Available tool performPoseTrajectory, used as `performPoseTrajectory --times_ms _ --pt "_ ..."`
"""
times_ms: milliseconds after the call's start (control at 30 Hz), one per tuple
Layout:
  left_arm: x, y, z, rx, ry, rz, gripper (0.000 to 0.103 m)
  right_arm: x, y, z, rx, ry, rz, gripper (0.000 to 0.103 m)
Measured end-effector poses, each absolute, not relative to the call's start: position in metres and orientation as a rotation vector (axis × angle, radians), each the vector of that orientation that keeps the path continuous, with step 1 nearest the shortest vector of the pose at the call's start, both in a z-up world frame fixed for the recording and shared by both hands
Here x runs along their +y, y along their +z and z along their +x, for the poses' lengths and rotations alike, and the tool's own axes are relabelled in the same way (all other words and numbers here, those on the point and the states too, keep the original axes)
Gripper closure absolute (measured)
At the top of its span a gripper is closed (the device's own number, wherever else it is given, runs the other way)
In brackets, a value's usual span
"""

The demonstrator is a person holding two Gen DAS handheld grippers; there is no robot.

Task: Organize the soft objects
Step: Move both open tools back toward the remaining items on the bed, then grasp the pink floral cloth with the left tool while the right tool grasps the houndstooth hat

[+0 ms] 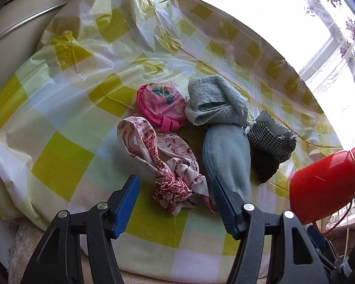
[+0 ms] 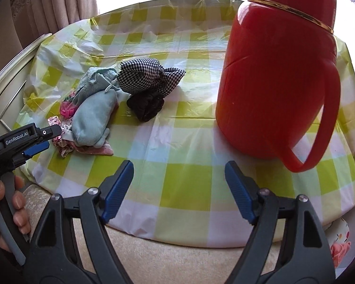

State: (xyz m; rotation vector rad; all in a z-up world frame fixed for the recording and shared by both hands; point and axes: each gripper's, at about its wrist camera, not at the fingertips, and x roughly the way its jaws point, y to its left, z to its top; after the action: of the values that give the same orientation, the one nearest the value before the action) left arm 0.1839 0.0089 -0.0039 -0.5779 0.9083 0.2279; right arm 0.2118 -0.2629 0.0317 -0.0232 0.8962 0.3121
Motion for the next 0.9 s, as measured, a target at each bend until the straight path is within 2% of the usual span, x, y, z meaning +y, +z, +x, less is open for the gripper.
performPoseTrajectory --times_ms 133,267,400,800,867,900 --pt "0.006 -0.011 0.194 0.938 0.221 -0.558 0.043 -0.243 0.034 0.231 0.872 0.326 -0.042 0.020" --pt "-0.001 -0.014 0.199 0.942 0.217 -0.511 0.059 -0.221 0.035 0.253 0.839 0.335 -0.065 0.017" --pt "-0.007 -0.014 0.199 0.925 0.209 -0.478 0.066 -0.202 0.033 0.277 0.814 0.352 -0.061 0.015" --pt "-0.007 -0.014 0.191 0.860 0.208 -0.481 0.070 -0.165 0.017 0.339 0.789 0.339 -0.038 0.011" --pt "-0.009 -0.013 0.190 0.847 0.210 -0.473 0.071 -0.163 0.011 0.347 0.792 0.337 -0.042 0.012" --pt "-0.010 -0.012 0.190 0.841 0.208 -0.469 0.072 -0.164 0.009 0.350 0.795 0.339 -0.038 0.015"
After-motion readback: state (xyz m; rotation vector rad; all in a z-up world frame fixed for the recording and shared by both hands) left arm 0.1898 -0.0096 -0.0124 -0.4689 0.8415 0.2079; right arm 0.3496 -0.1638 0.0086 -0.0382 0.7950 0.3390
